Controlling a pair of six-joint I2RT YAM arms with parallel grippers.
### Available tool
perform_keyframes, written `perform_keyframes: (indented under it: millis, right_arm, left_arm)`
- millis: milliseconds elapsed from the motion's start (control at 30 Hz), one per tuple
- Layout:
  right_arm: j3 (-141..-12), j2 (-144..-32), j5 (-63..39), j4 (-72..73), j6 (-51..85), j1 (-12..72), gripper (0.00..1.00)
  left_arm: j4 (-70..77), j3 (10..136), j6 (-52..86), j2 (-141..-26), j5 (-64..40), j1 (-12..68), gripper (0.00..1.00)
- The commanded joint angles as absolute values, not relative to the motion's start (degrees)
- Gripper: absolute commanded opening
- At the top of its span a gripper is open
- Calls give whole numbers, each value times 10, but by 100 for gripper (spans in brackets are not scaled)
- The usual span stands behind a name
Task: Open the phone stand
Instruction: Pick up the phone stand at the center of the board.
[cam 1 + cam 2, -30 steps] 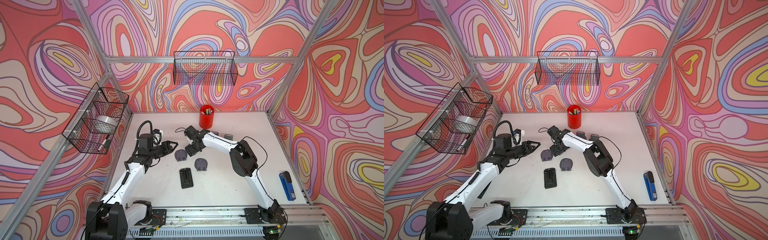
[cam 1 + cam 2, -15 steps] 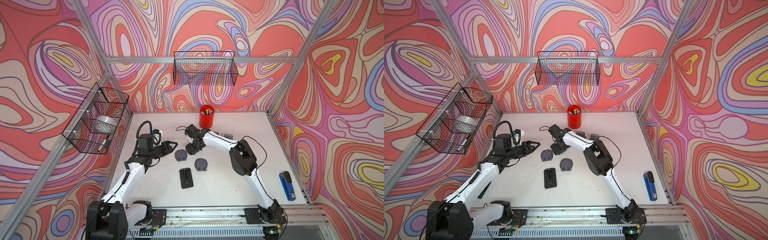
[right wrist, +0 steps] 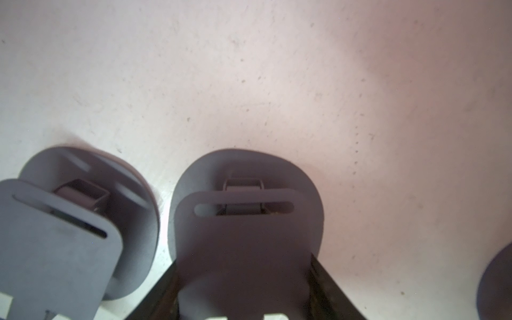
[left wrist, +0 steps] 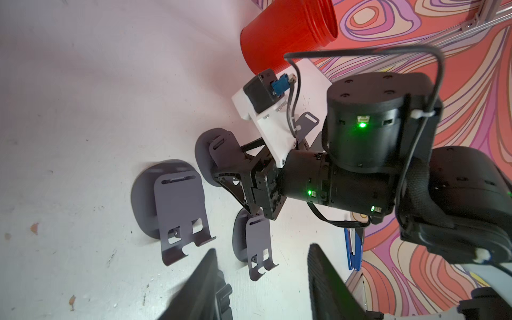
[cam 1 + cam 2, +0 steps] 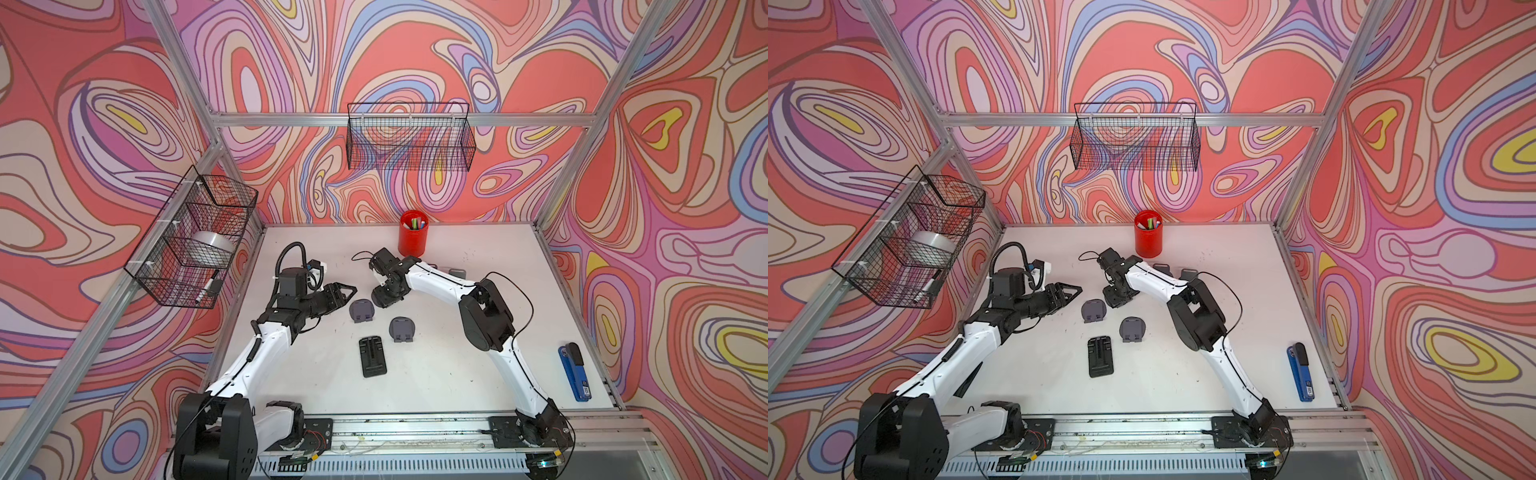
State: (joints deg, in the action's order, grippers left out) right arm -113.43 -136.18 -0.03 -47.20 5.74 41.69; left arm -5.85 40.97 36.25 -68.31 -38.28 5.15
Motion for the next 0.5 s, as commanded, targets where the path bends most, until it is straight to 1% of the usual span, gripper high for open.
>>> perform_keyframes:
  millis: [0,167,333,467]
  right_arm:
    - [-1094,-1317,-1,-471,73,415,28]
    - [-1032,-1231,-3,-460,82,415,25]
    - [-982,-1155,-15,-447,100,415,24]
    - [-952,-1101,-21,-435,112,415,23]
  left_arm:
    - [-29,404,381,-704,-412,47,49]
    - [51,388,422,-733,-440,57,49]
    - [103,399,438,-764,-426,113,50]
    - [169,387,473,-778,-411,136,52]
